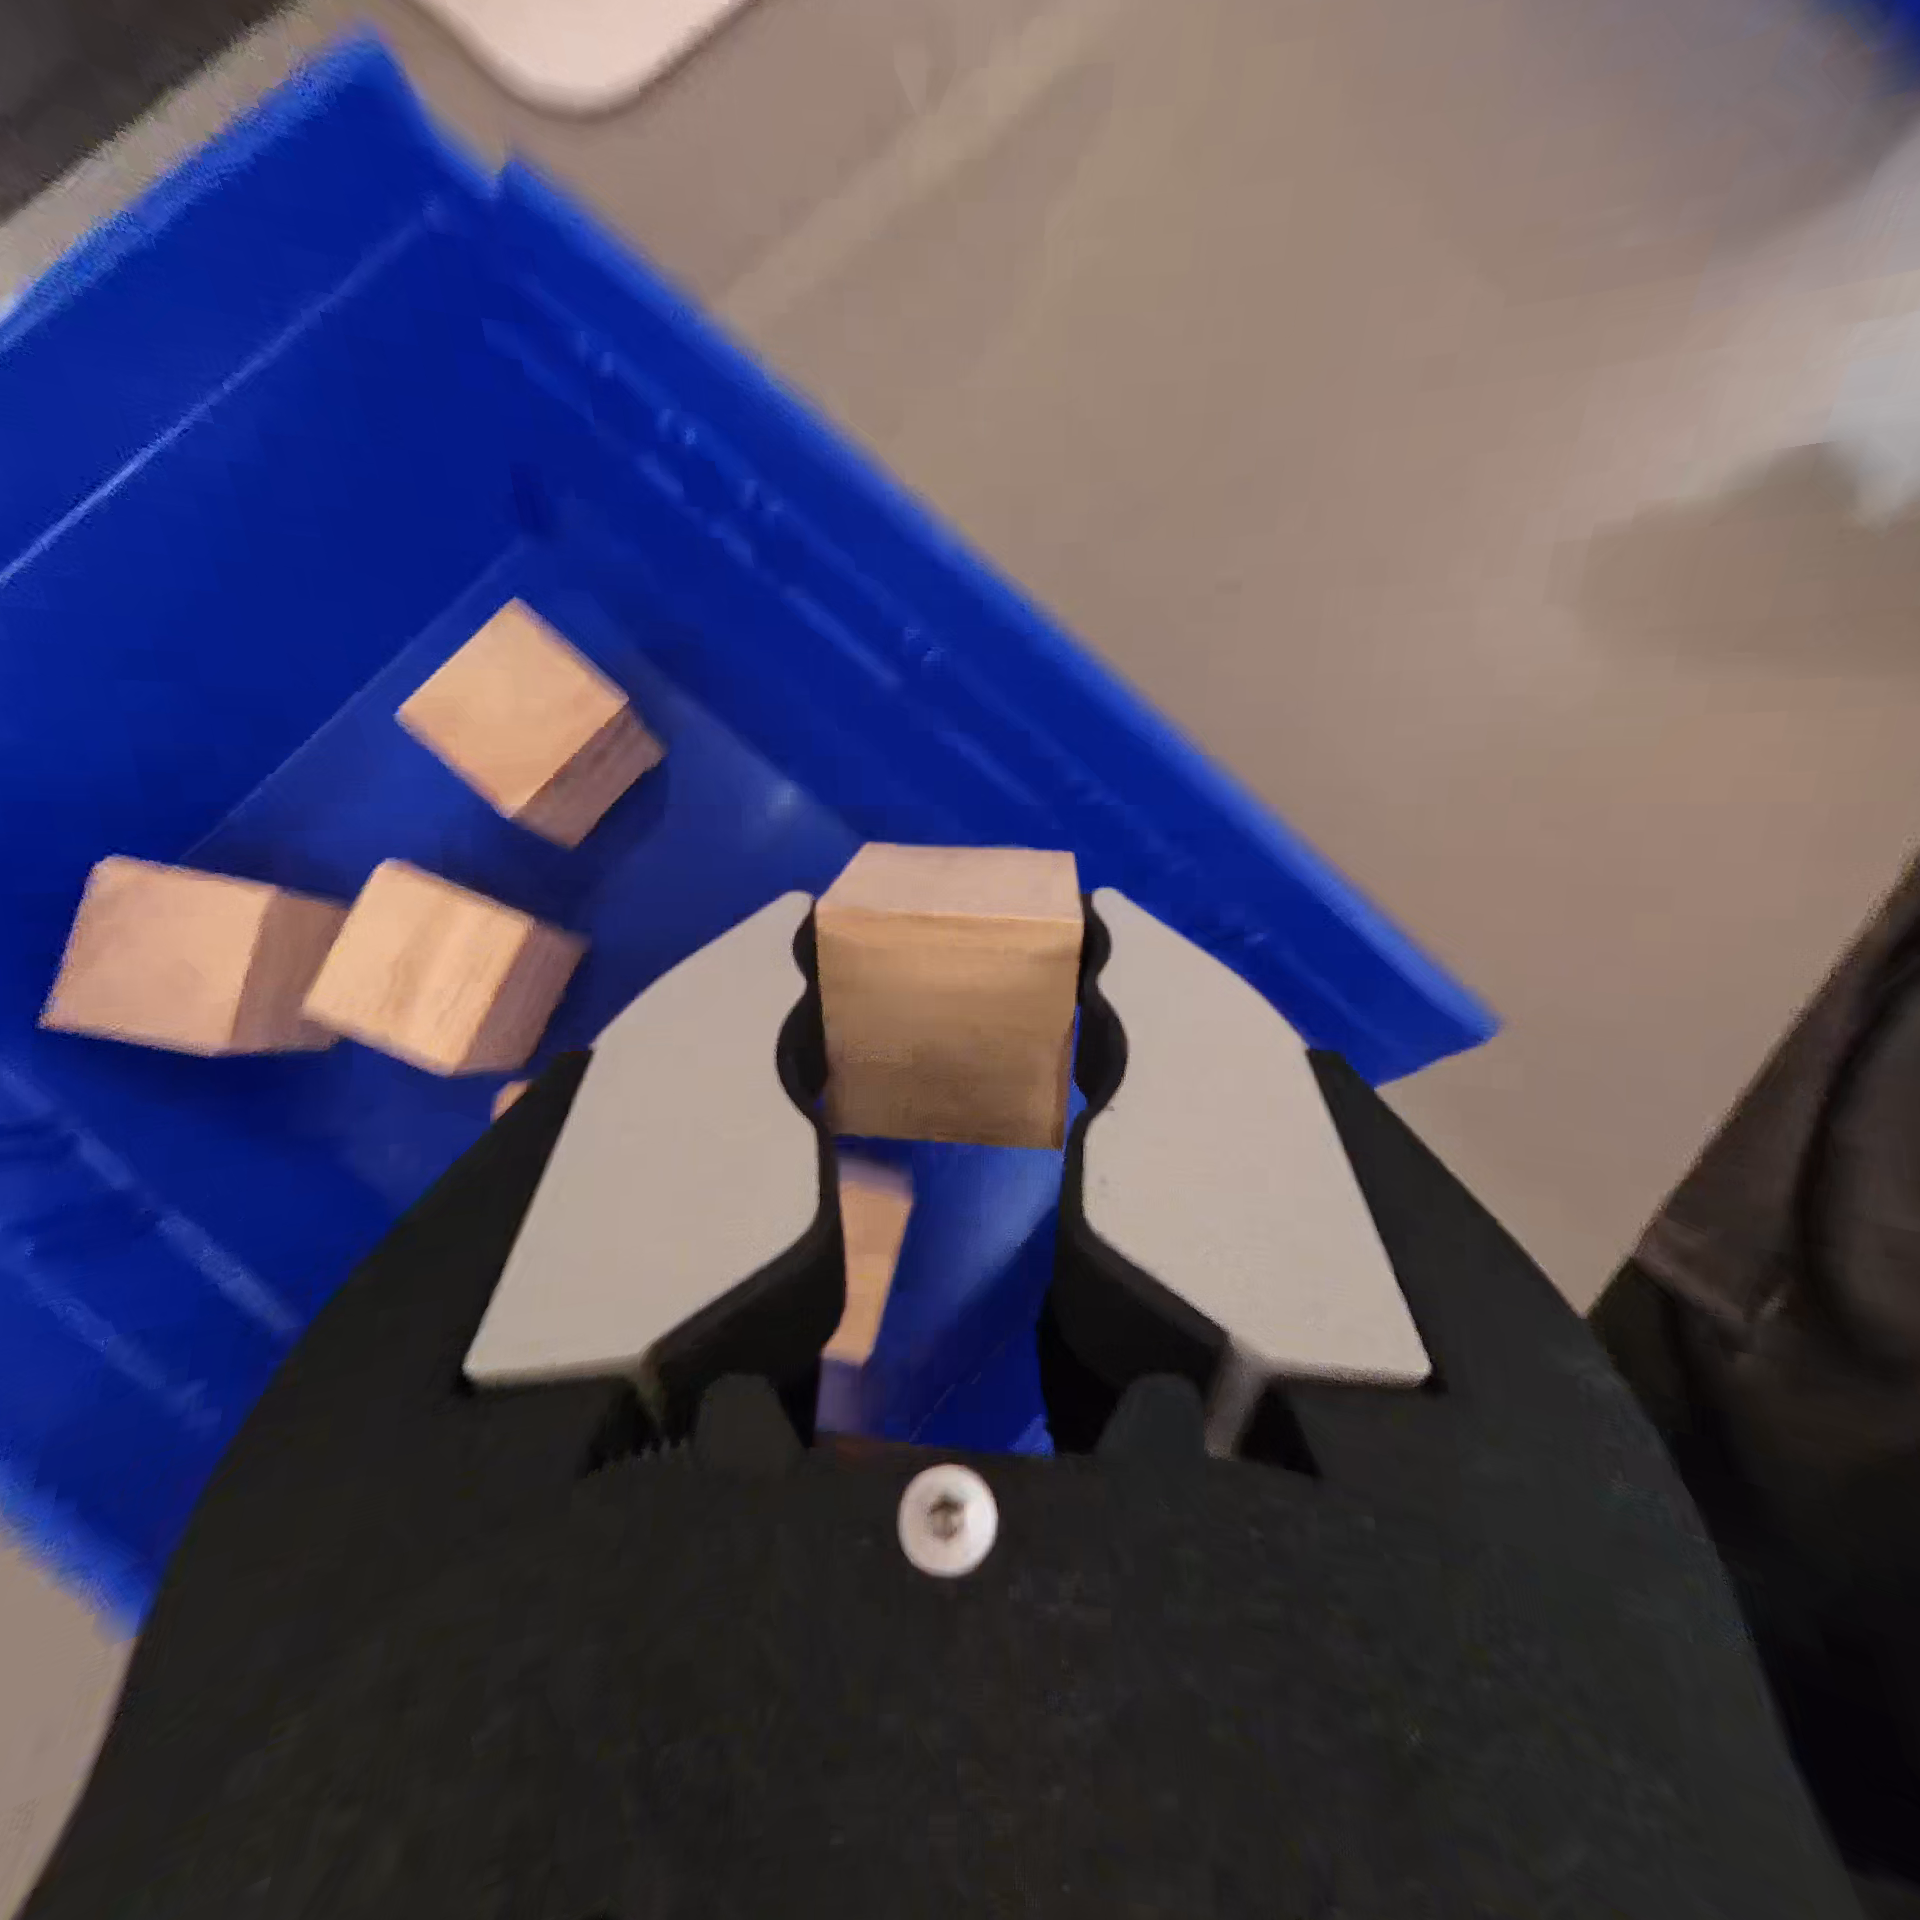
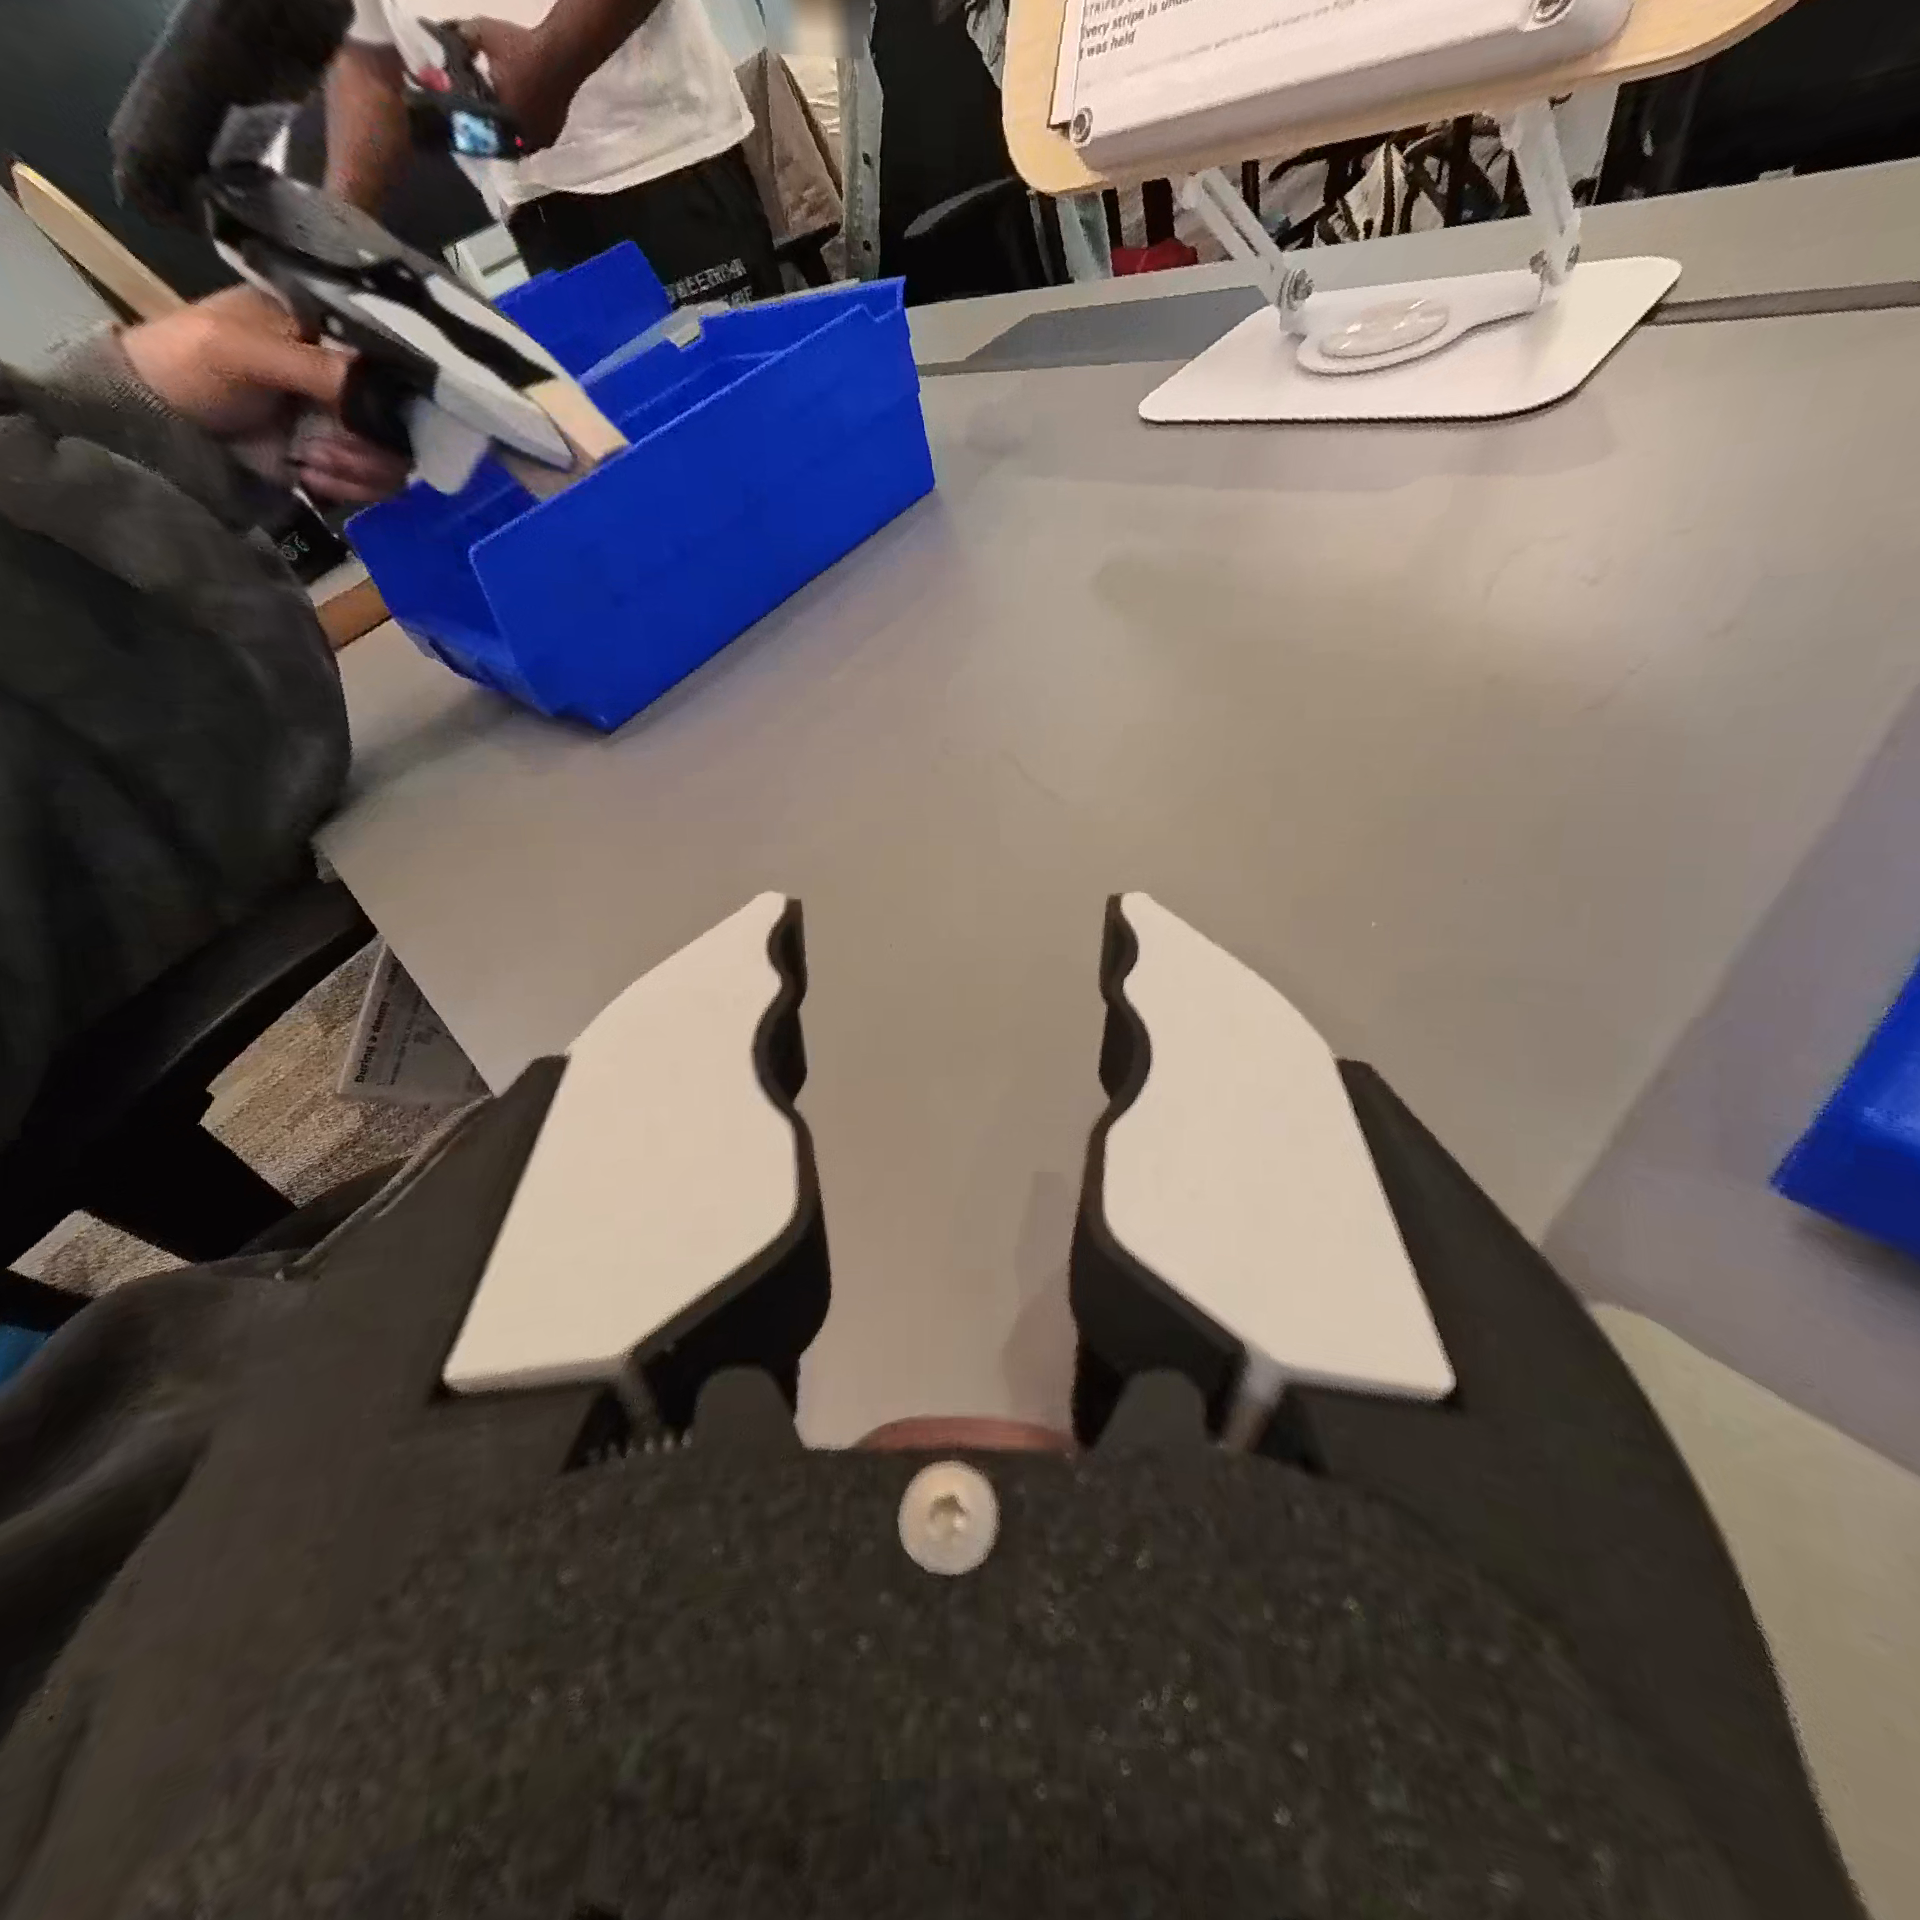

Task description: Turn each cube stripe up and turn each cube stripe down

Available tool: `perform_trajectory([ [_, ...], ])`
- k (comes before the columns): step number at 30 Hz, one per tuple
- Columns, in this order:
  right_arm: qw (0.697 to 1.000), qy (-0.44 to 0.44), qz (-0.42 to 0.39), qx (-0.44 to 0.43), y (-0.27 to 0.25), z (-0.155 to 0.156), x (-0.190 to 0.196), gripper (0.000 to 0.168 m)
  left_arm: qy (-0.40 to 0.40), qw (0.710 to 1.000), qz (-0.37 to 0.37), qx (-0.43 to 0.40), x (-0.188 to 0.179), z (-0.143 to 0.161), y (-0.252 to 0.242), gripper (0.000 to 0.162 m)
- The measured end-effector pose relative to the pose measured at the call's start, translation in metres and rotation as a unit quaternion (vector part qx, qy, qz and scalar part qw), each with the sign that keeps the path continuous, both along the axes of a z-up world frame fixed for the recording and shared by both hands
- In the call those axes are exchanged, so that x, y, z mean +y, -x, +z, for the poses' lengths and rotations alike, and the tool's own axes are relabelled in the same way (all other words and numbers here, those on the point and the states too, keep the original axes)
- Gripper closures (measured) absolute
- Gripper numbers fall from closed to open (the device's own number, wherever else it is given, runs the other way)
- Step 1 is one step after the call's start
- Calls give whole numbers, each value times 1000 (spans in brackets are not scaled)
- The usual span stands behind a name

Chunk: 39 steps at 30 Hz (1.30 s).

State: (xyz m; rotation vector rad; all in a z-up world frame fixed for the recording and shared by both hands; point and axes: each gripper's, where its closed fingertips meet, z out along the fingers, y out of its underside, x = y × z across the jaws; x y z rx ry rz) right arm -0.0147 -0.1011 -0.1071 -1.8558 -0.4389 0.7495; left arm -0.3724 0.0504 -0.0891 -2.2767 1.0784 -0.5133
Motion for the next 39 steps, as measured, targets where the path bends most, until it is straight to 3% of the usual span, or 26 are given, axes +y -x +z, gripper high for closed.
perform_trajectory([
  [5,999,-24,22,19,12,7,19,109,-44,972,-59,-225,-29,64,-77,118],
  [9,981,13,167,95,65,41,22,106,-60,912,-142,-379,-65,121,-156,118],
  [14,956,-58,256,132,110,93,39,100,-79,882,-190,-424,-91,125,-227,118],
  [18,954,-63,253,147,123,101,52,95,-64,867,-185,-458,-95,121,-251,118],
  [21,953,-70,243,169,122,104,56,98,-54,867,-188,-459,-96,113,-260,118],
  [24,946,-66,259,186,119,104,53,123,-39,865,-186,-464,-97,106,-267,118],
  [27,946,-48,258,190,116,101,54,123,-22,872,-172,-457,-96,102,-267,116],
  [29,946,-39,252,200,112,102,56,123,-37,881,-143,-449,-94,108,-255,78],
  [30,947,-38,249,200,109,102,57,123,-58,896,-123,-422,-92,105,-246,68],
  [33,951,-37,238,192,99,103,59,123,-172,954,8,-245,-75,64,-199,66],
  [35,952,-30,233,195,94,104,60,123,-216,957,105,-164,-75,29,-161,82],
  [37,957,-25,222,187,91,103,62,123,-213,957,135,-142,-90,-1,-146,93],
  [39,964,-20,205,166,89,99,66,123,-177,968,123,-132,-104,-22,-148,87],
])
